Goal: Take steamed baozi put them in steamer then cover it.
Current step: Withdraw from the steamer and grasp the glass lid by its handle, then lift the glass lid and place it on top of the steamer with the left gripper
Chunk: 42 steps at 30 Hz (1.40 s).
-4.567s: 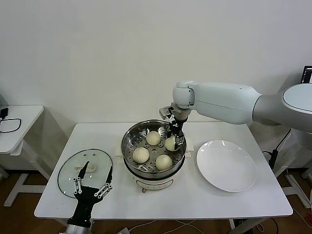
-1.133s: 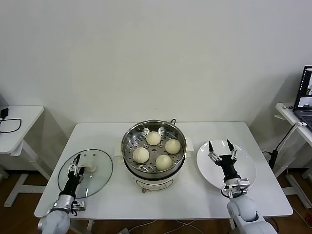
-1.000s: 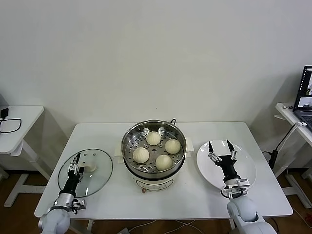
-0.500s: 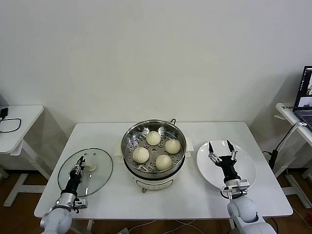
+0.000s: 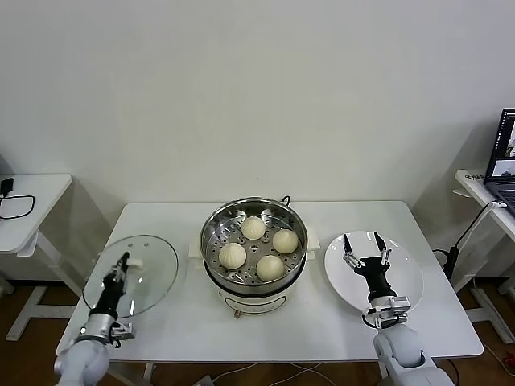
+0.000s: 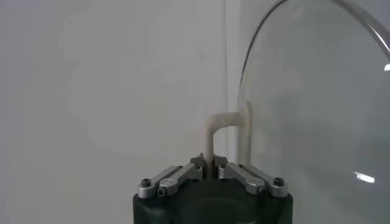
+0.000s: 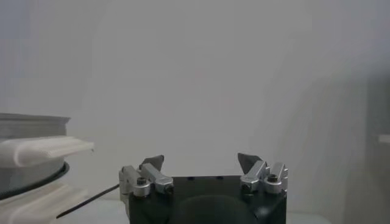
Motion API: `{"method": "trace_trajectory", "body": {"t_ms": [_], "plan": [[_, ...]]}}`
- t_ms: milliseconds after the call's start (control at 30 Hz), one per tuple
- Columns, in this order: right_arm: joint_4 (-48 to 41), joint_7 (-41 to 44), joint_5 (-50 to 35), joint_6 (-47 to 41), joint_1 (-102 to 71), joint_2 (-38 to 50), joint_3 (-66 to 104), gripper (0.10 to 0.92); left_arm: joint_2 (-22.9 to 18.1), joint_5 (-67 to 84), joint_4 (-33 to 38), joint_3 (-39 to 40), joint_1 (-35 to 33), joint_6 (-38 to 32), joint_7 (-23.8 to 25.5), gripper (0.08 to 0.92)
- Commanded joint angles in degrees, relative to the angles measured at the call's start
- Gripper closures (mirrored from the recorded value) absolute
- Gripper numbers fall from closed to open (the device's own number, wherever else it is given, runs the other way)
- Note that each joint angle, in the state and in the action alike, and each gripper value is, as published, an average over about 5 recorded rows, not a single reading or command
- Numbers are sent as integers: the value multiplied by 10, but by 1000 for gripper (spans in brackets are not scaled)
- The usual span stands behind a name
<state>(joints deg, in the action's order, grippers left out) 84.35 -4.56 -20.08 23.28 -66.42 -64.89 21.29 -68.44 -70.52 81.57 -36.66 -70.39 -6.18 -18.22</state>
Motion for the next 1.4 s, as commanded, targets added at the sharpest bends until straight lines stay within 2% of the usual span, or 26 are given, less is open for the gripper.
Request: {"method": "trace_trajectory", "body": {"t_ms": [33,233,300,400,567,767,900,1033,1200,1400], "plan": [[2,-1,3,-1,-1,-3,1,203,43,75,266,-49,-24,65,71,814],[5,-1,8,-1,-11,-7,10,203,50,110,427,26,-21,131,122,814],[5,-1,10,-1,-15,-8,14,203,42,112,471,87,-17,171,143,814],[5,-1,12,0,-20,-11,21,203,23,102,498,199,0,230,175,814],[6,-1,18,1,-29,-18,31,203,-31,60,452,365,60,289,207,814],[3,-1,25,4,-38,-29,43,203,-94,-30,361,459,136,370,287,814],[-1,-1,29,6,-40,-34,48,203,-120,-96,320,465,162,401,346,814],[-5,-1,33,7,-40,-38,49,203,-132,-137,304,453,163,412,380,814],[-10,-1,36,8,-37,-42,48,203,-146,-176,288,438,157,409,396,814],[-13,-1,38,8,-34,-46,47,203,-161,-187,269,424,152,404,392,814]]}}
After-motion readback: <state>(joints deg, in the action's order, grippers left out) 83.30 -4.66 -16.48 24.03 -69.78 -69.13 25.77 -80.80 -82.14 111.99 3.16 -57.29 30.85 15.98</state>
